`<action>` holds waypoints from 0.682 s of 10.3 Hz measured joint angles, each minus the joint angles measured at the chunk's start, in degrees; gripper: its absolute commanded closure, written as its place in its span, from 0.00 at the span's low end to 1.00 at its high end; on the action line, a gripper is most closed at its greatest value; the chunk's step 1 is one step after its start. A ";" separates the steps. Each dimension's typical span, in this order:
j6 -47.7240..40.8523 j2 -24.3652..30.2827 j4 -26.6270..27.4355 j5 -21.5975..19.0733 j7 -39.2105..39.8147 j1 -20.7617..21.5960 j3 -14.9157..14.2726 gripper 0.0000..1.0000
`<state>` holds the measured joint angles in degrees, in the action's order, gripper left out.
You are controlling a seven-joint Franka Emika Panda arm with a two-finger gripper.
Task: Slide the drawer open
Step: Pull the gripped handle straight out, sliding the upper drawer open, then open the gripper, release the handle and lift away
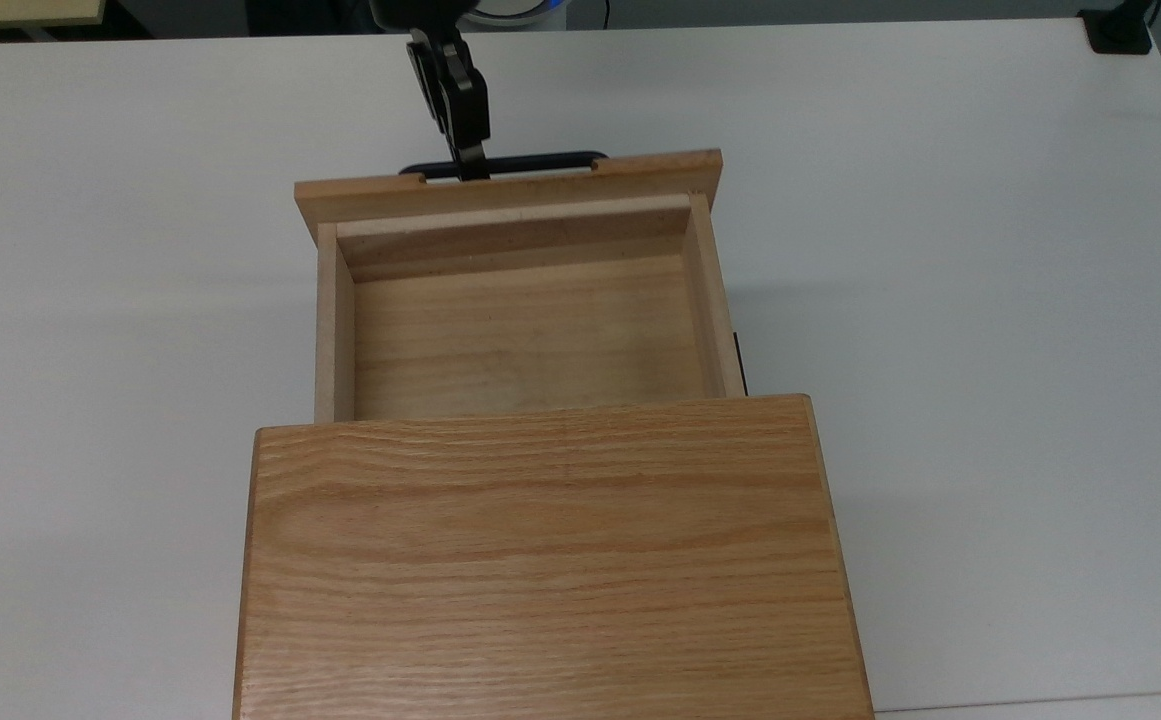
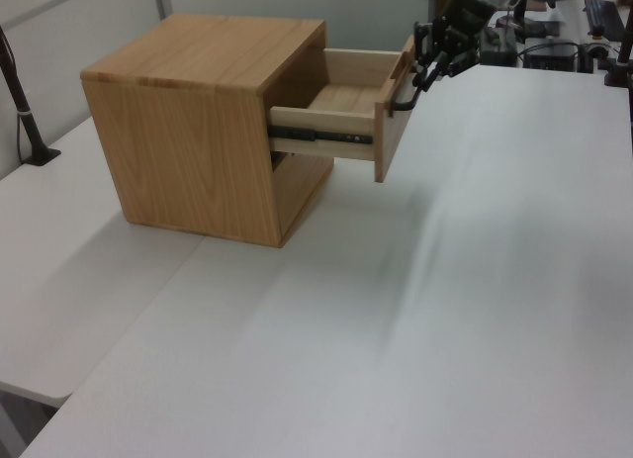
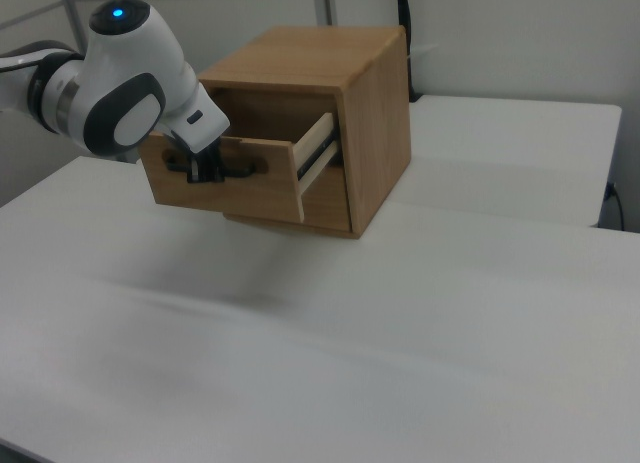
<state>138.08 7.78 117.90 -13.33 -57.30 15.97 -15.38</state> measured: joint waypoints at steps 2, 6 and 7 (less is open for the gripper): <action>-4.43 1.68 0.29 -0.01 2.28 0.07 -1.09 0.62; -13.61 5.82 0.39 -0.04 7.61 1.49 -2.36 0.00; -13.62 6.00 0.31 -0.03 7.49 2.77 -2.33 0.00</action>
<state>124.47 13.77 118.21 -13.37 -49.81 18.74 -17.70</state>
